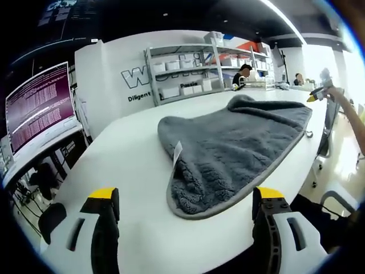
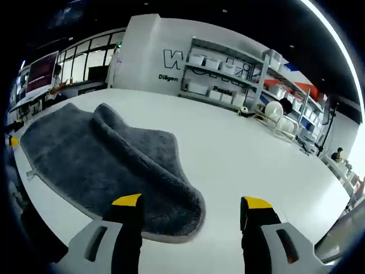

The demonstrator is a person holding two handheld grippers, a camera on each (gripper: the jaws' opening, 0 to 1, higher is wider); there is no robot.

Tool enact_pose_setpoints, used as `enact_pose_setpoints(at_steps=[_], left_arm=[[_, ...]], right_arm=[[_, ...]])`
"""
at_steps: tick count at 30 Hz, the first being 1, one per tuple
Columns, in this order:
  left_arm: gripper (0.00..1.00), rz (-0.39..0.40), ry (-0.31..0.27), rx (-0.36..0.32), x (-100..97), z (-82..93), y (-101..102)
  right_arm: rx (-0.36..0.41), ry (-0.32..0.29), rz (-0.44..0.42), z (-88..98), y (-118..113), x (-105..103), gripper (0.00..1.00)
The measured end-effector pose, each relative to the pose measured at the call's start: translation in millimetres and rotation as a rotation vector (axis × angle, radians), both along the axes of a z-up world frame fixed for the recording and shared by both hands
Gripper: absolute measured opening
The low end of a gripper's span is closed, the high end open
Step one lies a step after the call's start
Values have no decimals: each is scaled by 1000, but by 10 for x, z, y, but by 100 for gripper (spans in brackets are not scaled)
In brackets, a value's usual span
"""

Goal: Open the folded towel by lifting each exposed corner and separating the folded layers until the towel lies flat within the target outline without major curled edges

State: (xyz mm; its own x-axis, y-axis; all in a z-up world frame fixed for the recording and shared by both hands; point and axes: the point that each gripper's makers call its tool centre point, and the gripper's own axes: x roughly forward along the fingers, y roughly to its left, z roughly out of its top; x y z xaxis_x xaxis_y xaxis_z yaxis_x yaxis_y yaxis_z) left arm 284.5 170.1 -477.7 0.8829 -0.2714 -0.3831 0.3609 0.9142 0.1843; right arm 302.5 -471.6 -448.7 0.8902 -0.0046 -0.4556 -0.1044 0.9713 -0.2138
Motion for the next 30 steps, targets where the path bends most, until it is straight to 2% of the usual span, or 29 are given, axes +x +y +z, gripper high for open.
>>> enact_pose_setpoints(at_steps=[2, 5, 6, 8, 12, 17, 23, 27, 30], left_arm=[[96, -1, -3, 1, -1, 0, -3], [97, -2, -2, -1, -2, -8, -6], [97, -3, -3, -3, -1, -7, -11], [97, -5, -4, -8, 0, -9, -17], [99, -4, -2, -6, -1, -20, -9], [99, 7, -3, -18, 7, -23, 32], [98, 7, 2, -31, 45, -25, 79], [97, 0, 1, -73, 71, 6, 92], [99, 9, -6, -72, 129, 24, 116]], right_arm=[[27, 0, 32, 11, 126, -13, 77], [36, 8, 57, -14, 265, -21, 97], [33, 15, 63, -32, 313, -26, 98], [22, 33, 100, -73, 425, -46, 99], [17, 31, 147, -102, 611, -42, 99], [12, 30, 177, -99, 739, -23, 99], [19, -4, 183, -60, 810, 12, 99], [19, 7, 186, -86, 806, 21, 99], [21, 3, 188, -95, 820, 12, 97]])
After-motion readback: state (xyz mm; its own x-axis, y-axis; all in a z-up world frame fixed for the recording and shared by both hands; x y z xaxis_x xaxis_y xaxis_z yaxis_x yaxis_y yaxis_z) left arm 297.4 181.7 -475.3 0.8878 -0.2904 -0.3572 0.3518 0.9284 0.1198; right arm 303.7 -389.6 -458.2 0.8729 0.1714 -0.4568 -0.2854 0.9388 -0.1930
